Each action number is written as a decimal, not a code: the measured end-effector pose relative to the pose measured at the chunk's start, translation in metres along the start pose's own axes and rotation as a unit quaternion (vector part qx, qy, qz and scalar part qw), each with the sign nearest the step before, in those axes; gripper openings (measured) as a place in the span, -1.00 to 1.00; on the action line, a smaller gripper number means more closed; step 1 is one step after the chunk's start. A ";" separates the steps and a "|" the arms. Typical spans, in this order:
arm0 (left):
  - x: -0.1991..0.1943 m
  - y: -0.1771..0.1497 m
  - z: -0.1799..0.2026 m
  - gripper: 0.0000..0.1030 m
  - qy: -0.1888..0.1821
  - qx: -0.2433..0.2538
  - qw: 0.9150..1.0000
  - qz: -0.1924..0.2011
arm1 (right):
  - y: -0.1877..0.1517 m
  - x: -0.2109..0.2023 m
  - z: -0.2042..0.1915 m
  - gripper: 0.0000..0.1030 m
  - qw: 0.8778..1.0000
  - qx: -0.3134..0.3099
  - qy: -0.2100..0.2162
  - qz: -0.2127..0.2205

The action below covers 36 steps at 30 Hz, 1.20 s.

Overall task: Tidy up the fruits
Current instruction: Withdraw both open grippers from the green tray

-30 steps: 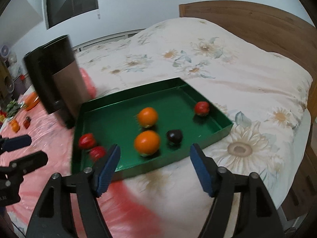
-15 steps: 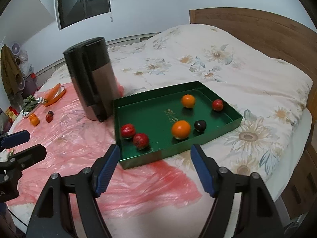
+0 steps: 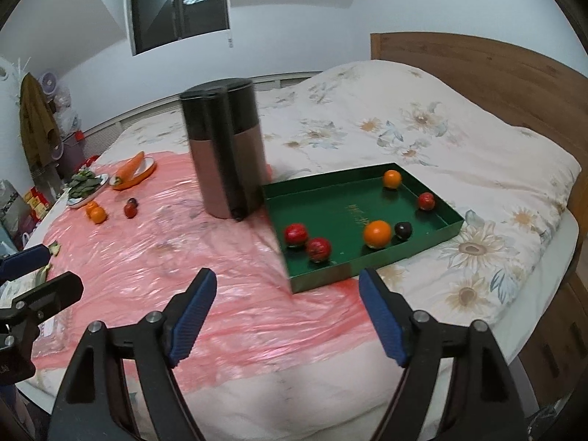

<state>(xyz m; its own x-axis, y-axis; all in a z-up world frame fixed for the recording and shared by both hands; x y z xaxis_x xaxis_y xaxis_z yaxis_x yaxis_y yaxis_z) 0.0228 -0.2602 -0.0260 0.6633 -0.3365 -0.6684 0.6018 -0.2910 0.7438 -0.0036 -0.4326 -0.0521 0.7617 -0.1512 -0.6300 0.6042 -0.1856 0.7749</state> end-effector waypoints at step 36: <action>-0.078 -0.060 -0.121 0.43 0.080 -0.112 0.989 0.054 | -0.025 -0.071 -0.122 1.00 0.995 -0.052 0.086 0.004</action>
<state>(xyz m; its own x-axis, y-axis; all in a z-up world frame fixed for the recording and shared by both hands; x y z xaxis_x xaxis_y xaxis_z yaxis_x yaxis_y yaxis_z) -0.0109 -0.1077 -0.0194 0.7800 -0.2027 -0.5921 0.5957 -0.0495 0.8017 -0.0446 -0.2983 -0.0208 0.7905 0.0168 -0.6123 0.6114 -0.0825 0.7870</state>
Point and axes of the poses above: each gripper's, at about its wrist camera, not at the fingertips, and x roughly the way its jaws point, z to its right, y to its top, the point moved 6 cm from there along x, roughly the way its jaws point, and after that the axes turned 1 degree about -z, right-handed, at the moved point
